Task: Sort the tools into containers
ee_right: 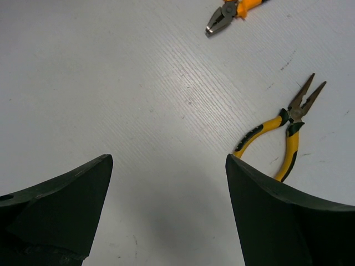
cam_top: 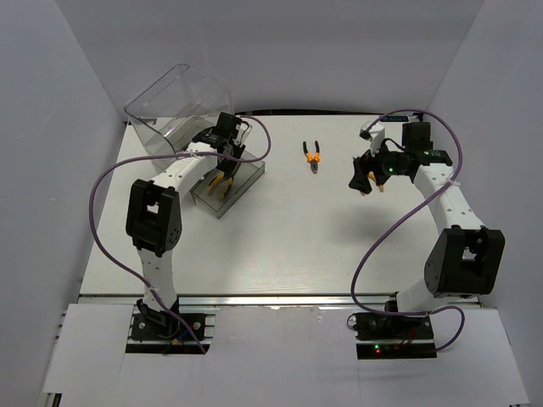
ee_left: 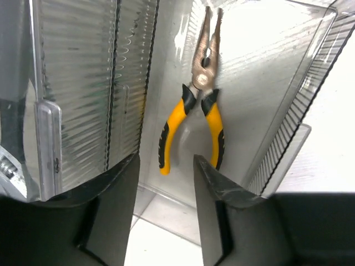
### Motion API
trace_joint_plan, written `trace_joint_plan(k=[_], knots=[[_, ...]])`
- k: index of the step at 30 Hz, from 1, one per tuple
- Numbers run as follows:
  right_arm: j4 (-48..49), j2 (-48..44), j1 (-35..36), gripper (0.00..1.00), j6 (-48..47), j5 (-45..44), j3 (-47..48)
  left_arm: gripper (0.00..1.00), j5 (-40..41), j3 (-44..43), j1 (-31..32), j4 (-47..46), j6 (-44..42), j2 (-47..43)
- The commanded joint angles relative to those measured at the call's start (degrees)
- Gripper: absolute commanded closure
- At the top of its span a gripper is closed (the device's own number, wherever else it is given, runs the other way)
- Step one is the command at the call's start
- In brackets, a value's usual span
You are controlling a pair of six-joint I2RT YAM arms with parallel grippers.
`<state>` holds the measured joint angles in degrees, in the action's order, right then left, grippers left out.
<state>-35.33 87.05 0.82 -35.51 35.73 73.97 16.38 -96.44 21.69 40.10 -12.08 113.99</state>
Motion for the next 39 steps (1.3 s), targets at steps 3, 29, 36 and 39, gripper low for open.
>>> trace_joint_plan(k=[3,29,36,39], knots=[[7.01,2.25,-0.20,0.11,5.42,-9.16,0.12,0.44,-0.38,-0.24,-0.34,-0.98,2.14,-3.24],[0.97,38.54,-5.39,0.27,-12.83,-14.72,26.65,0.71,-22.63,35.71,-0.69,-17.86,34.13,-47.89],[-0.18,41.18,-5.48,0.35,-10.99,-13.05,27.28,0.67,-21.04,36.32,-0.78,-16.45,36.07,-49.92],[0.00,41.98,-5.48,0.45,-10.46,-13.58,27.01,0.67,-21.30,36.94,-0.78,-16.37,36.86,-50.27]])
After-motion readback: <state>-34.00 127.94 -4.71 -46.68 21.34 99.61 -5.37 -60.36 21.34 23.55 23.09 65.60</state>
